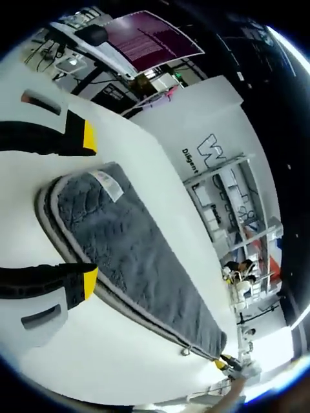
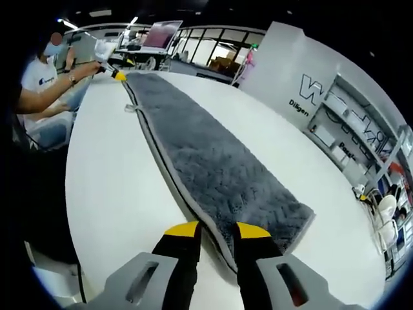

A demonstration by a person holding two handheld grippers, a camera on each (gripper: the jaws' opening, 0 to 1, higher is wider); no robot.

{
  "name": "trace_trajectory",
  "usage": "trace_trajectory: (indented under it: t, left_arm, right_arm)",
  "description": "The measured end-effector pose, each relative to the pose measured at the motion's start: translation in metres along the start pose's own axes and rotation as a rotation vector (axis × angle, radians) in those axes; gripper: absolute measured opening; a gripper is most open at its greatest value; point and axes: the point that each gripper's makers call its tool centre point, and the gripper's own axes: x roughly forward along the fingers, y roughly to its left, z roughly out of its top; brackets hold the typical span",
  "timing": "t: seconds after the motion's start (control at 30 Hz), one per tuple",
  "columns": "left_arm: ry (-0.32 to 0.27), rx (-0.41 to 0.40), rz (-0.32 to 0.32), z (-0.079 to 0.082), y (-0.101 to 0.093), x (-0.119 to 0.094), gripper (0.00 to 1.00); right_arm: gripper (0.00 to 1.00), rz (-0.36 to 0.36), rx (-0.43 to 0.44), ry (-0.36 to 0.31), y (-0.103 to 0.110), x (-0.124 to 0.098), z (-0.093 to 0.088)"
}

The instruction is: Open the folded towel by lifting each exposed corner and separating the folded layers until the towel lies flat within the target outline without major curled edges

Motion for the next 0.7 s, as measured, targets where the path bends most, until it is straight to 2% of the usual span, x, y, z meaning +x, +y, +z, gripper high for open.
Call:
trace_trajectory:
  t: [0.13, 0.27, 0.43, 0.6, 0.7]
  left_arm:
    - [-0.013, 0.031, -0.011, 0.004, -0.004, -0.005, 0.68]
    - [0.007, 0.071, -0.015, 0.0, -0.005, -0.005, 0.68]
    - [0.003, 0.099, -0.023, 0.002, -0.005, -0.002, 0.66]
    - [0.007, 0.135, -0.05, 0.006, -0.014, 0.001, 0.56]
    - [-0.001, 0.188, -0.115, 0.006, -0.03, 0.001, 0.4]
  right_arm:
    - [0.18, 0.003, 0.01, -0.007, 0.0, 0.0, -0.001]
    - [0.18, 0.008, 0.018, -0.007, 0.0, 0.0, -0.002]
    - [0.16, 0.007, 0.025, -0.012, 0.0, 0.001, -0.002]
    - [0.1, 0.013, 0.033, -0.021, 0.001, 0.0, 0.0]
    - [0.07, 0.018, 0.047, -0.028, 0.001, -0.002, 0.001]
